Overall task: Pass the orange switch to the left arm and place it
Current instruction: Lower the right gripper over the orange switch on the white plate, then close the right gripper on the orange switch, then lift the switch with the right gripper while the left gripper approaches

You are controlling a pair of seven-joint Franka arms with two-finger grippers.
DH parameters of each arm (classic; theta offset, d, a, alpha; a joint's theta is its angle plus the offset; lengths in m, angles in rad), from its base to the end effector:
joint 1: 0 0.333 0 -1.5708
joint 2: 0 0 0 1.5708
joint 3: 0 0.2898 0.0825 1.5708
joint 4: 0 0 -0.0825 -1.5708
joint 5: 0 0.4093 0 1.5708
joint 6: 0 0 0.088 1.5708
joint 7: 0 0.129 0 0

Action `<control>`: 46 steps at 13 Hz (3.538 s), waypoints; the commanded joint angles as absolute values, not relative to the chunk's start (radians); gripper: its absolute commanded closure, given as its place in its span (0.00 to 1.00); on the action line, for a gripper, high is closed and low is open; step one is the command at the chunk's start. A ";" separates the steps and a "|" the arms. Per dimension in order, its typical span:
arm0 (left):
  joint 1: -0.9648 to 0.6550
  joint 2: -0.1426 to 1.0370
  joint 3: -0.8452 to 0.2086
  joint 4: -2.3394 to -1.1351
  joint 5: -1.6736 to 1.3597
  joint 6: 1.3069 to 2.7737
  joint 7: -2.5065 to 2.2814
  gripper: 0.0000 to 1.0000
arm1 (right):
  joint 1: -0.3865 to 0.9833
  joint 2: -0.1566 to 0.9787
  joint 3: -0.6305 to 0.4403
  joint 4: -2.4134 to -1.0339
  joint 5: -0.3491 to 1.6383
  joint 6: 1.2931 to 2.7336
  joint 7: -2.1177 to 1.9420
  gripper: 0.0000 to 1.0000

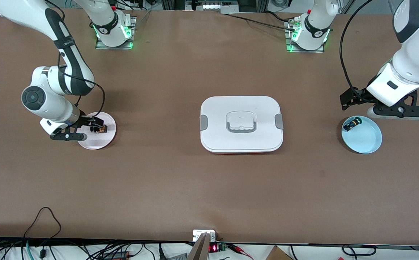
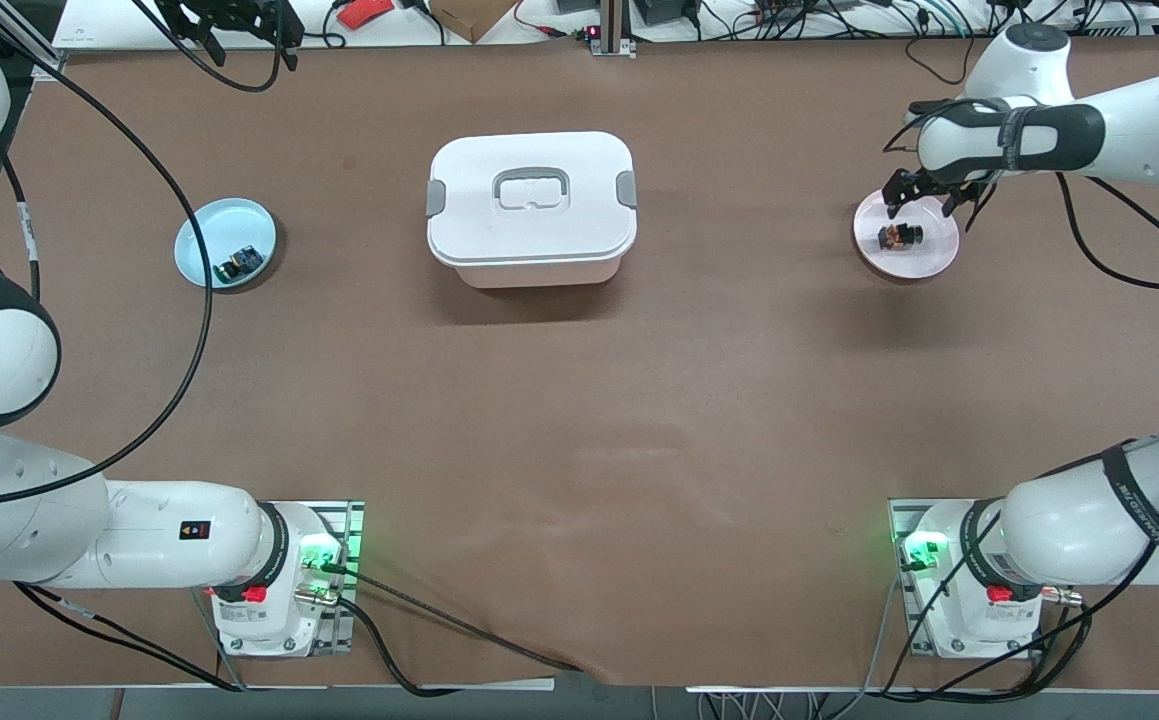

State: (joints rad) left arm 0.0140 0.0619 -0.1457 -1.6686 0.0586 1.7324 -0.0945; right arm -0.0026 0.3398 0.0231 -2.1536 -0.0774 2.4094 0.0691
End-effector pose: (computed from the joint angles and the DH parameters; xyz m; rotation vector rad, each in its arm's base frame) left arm 0.6015 -0.0713 0.5052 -3.0925 0.0716 -0.0125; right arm 0.5641 0.0105 0.1664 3.0937 0.0157 -0.1265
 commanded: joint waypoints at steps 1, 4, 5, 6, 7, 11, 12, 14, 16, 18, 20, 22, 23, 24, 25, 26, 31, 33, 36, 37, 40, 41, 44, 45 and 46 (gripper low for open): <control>0.009 0.075 -0.147 -1.640 0.077 1.720 -0.104 0.00 | -0.003 0.363 0.029 -2.158 -0.092 2.451 0.063 0.00; 0.009 0.074 -0.147 -1.640 0.077 1.718 -0.104 0.00 | -0.003 0.391 0.029 -2.157 -0.094 2.477 0.037 0.00; 0.009 0.074 -0.147 -1.640 0.077 1.718 -0.104 0.00 | -0.005 0.402 0.029 -2.157 -0.094 2.490 0.035 0.00; 0.009 0.074 -0.147 -1.640 0.077 1.718 -0.104 0.00 | -0.005 0.405 0.029 -2.157 -0.094 2.491 0.035 0.00; 0.009 0.074 -0.147 -1.640 0.077 1.718 -0.104 0.00 | -0.003 0.405 0.029 -2.157 -0.095 2.491 0.034 0.00; 0.009 0.074 -0.147 -1.640 0.077 1.718 -0.104 0.00 | 0.006 0.422 0.029 -2.161 -0.106 2.513 0.014 0.00; 0.009 0.074 -0.147 -1.640 0.077 1.718 -0.104 0.00 | 0.006 0.423 0.029 -2.169 -0.106 2.520 0.014 0.00; 0.009 0.074 -0.147 -1.640 0.077 1.717 -0.104 0.00 | 0.005 0.428 0.029 -2.206 -0.106 2.594 -0.006 0.00; 0.009 0.074 -0.147 -1.640 0.077 1.718 -0.104 0.00 | -0.001 0.431 0.029 -2.217 -0.106 2.608 -0.011 0.00; 0.009 0.074 -0.149 -1.640 0.077 1.717 -0.104 0.00 | -0.003 0.439 0.029 -2.217 -0.106 2.608 -0.024 0.06; 0.009 0.072 -0.149 -1.640 0.075 1.715 -0.104 0.00 | -0.005 0.437 0.029 -2.217 -0.106 2.600 -0.025 0.47; 0.009 0.069 -0.149 -1.640 0.075 1.704 -0.103 0.00 | -0.006 0.428 0.029 -2.214 -0.104 2.600 -0.041 0.75; 0.009 0.068 -0.153 -1.640 0.075 1.695 -0.104 0.00 | -0.006 0.422 0.029 -2.209 -0.100 2.600 -0.061 0.80; 0.009 0.067 -0.155 -1.640 0.075 1.692 -0.104 0.00 | -0.003 0.410 0.031 -2.201 -0.098 2.593 -0.067 0.83; 0.009 0.067 -0.155 -1.640 0.075 1.690 -0.104 0.00 | 0.001 0.402 0.031 -2.191 -0.098 2.577 -0.067 0.84; 0.009 0.066 -0.155 -1.640 0.075 1.689 -0.104 0.00 | 0.008 0.402 0.032 -2.180 -0.097 2.574 -0.069 0.84; 0.011 0.067 -0.153 -1.637 0.074 1.678 -0.103 0.00 | 0.020 0.371 0.049 -2.102 -0.081 2.473 -0.071 0.88; 0.012 0.071 -0.152 -1.626 0.071 1.675 -0.100 0.00 | 0.020 0.350 0.089 -2.030 -0.040 2.351 -0.071 0.88; 0.015 0.080 -0.153 -1.626 0.061 1.635 -0.095 0.00 | 0.023 0.328 0.094 -1.880 -0.003 2.118 -0.074 0.87; 0.017 0.080 -0.153 -1.626 0.057 1.617 -0.094 0.00 | 0.025 0.319 0.097 -1.844 -0.002 2.068 -0.074 0.83; 0.029 0.080 -0.144 -1.628 -0.141 1.551 -0.086 0.00 | 0.060 0.281 0.117 -1.758 0.028 1.955 -0.084 0.88; 0.047 0.080 -0.146 -1.625 -0.202 1.531 -0.084 0.00 | 0.070 0.270 0.126 -1.737 0.028 1.925 -0.139 0.97; 0.109 0.097 -0.143 -1.626 -0.472 1.505 -0.084 0.00 | 0.086 0.218 0.130 -1.718 0.169 1.876 -0.276 1.00; 0.109 0.104 -0.143 -1.626 -0.509 1.502 -0.084 0.00 | 0.086 0.200 0.130 -1.714 0.257 1.852 -0.341 1.00; 0.109 0.107 -0.144 -1.626 -0.561 1.487 -0.084 0.00 | 0.086 0.190 0.130 -1.701 0.318 1.832 -0.444 1.00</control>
